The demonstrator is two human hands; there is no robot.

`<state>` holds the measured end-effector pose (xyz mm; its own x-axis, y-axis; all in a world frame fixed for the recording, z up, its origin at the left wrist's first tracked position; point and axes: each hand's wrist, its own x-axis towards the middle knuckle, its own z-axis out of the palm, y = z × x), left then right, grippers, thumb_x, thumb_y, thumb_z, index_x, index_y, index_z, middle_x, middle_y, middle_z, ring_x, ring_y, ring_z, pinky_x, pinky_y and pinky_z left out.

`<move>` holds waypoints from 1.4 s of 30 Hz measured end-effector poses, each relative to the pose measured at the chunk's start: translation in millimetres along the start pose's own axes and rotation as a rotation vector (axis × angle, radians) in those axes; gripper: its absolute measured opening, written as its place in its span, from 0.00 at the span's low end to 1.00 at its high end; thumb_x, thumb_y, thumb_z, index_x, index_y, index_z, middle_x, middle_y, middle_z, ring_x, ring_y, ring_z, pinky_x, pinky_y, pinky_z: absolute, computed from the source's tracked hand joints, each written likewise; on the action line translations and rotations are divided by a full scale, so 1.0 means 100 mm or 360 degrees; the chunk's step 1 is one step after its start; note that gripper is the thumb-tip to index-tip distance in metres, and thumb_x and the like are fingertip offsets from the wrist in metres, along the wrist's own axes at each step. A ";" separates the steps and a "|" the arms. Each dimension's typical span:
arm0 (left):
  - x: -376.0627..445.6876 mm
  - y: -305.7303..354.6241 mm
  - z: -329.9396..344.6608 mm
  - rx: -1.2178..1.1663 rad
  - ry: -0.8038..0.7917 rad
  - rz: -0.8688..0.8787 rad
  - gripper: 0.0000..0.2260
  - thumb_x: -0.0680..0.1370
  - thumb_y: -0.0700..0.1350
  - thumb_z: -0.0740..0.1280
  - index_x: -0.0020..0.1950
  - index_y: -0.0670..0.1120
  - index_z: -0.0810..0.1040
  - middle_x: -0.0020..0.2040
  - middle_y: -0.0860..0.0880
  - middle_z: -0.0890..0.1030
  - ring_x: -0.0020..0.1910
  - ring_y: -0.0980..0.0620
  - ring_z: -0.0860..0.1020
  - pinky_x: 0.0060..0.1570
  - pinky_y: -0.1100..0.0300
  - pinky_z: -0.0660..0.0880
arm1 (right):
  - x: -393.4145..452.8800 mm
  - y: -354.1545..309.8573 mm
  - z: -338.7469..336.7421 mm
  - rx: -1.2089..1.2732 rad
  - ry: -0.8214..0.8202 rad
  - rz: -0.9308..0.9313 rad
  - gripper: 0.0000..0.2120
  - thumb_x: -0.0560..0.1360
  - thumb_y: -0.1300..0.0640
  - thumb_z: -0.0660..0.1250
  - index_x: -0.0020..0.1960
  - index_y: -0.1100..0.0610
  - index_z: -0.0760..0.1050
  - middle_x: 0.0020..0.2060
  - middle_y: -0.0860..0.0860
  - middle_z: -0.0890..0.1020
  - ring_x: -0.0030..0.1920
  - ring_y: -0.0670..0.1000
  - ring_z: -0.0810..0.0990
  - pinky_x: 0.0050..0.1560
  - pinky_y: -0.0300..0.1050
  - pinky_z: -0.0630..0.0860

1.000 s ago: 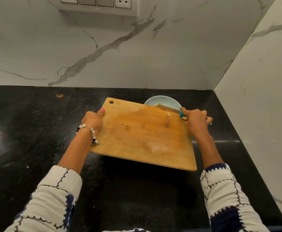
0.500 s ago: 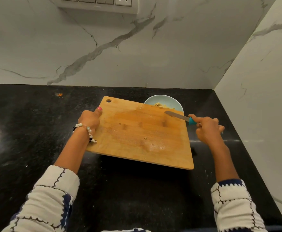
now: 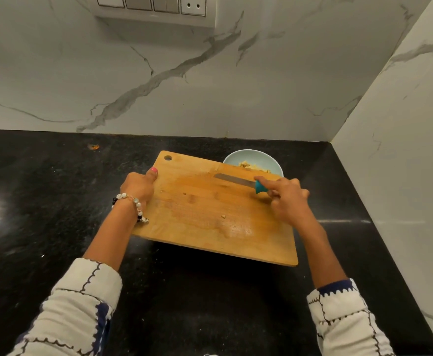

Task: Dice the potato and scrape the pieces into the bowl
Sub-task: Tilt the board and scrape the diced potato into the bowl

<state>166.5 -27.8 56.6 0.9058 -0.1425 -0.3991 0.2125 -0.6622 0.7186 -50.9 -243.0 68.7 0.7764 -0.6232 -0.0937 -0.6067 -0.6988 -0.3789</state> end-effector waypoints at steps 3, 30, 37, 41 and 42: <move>-0.01 0.00 0.02 -0.0026 -0.0008 0.0005 0.20 0.78 0.60 0.59 0.42 0.42 0.73 0.44 0.43 0.75 0.45 0.43 0.74 0.49 0.49 0.71 | 0.03 -0.10 0.12 -0.0027 0.0033 -0.0006 0.25 0.79 0.63 0.57 0.69 0.38 0.66 0.50 0.50 0.74 0.58 0.55 0.65 0.55 0.50 0.58; -0.05 0.04 0.05 -0.0022 0.0005 0.0049 0.21 0.78 0.58 0.59 0.38 0.41 0.70 0.50 0.41 0.76 0.49 0.41 0.74 0.54 0.48 0.71 | -0.36 0.25 -0.08 0.0244 -0.0001 -0.0088 0.26 0.79 0.66 0.56 0.68 0.40 0.68 0.46 0.48 0.74 0.55 0.53 0.69 0.64 0.56 0.62; -0.03 0.03 0.00 -0.0048 0.0029 0.0010 0.22 0.79 0.58 0.59 0.54 0.38 0.74 0.57 0.40 0.76 0.55 0.40 0.74 0.56 0.47 0.70 | -0.61 0.28 -0.11 0.0098 -0.0237 -0.0231 0.30 0.78 0.68 0.54 0.66 0.34 0.65 0.51 0.43 0.71 0.56 0.49 0.64 0.57 0.46 0.56; -0.03 0.00 -0.03 -0.0035 0.0038 -0.0018 0.24 0.78 0.59 0.59 0.57 0.38 0.73 0.58 0.40 0.75 0.56 0.39 0.74 0.59 0.46 0.70 | -0.36 0.27 -0.05 -0.0158 -0.0016 -0.0015 0.27 0.79 0.65 0.55 0.69 0.37 0.65 0.51 0.47 0.72 0.56 0.52 0.64 0.52 0.47 0.57; -0.03 -0.01 -0.03 -0.0043 0.0035 -0.0023 0.24 0.78 0.59 0.59 0.56 0.38 0.73 0.57 0.40 0.75 0.56 0.39 0.74 0.60 0.46 0.71 | -0.27 0.27 -0.03 -0.0198 0.0037 0.0045 0.26 0.80 0.63 0.55 0.70 0.37 0.65 0.52 0.49 0.73 0.56 0.53 0.65 0.52 0.49 0.58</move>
<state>165.1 -24.4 58.5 0.9103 -0.1164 -0.3973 0.2354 -0.6439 0.7280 -89.1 -246.6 63.9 0.7555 -0.6502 -0.0808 -0.6458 -0.7181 -0.2594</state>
